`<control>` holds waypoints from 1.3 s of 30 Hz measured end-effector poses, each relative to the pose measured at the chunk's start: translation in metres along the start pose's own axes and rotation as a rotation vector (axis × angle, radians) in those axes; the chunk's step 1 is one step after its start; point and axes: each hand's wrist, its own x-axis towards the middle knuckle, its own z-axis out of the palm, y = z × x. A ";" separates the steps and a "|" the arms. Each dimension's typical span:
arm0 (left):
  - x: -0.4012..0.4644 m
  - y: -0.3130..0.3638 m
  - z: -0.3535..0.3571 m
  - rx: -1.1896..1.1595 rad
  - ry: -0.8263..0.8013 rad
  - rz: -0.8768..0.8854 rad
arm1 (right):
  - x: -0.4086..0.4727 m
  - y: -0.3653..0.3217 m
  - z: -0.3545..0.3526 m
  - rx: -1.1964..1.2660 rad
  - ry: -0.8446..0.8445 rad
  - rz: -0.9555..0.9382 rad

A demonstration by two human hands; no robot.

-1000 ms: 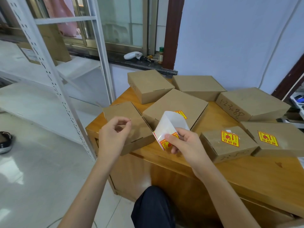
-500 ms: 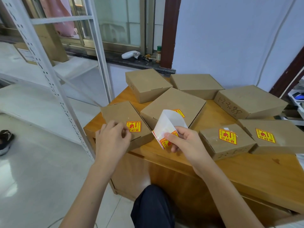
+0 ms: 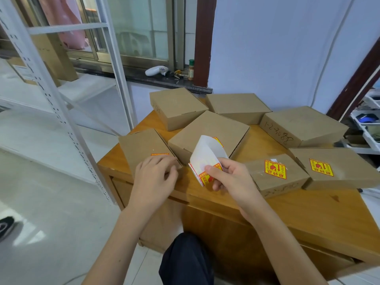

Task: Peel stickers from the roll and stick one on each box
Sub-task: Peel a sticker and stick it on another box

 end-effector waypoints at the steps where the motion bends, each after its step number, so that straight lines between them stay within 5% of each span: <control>1: -0.002 0.009 -0.001 -0.081 -0.002 0.024 | -0.001 0.000 -0.001 0.016 0.005 -0.004; 6: -0.014 0.054 -0.007 -0.494 -0.088 0.197 | -0.006 0.001 -0.012 0.027 0.028 -0.058; 16: -0.011 0.084 -0.002 -0.323 -0.045 0.445 | -0.023 -0.007 -0.046 0.263 0.005 -0.032; 22: -0.015 0.103 -0.003 -0.532 -0.125 0.345 | -0.040 -0.014 -0.071 0.350 -0.093 -0.055; 29: -0.020 0.126 0.009 -0.884 -0.286 0.132 | -0.061 -0.017 -0.095 0.088 -0.110 -0.162; 39: -0.018 0.147 0.014 -0.504 -0.221 0.365 | -0.066 -0.001 -0.115 0.022 0.071 -0.116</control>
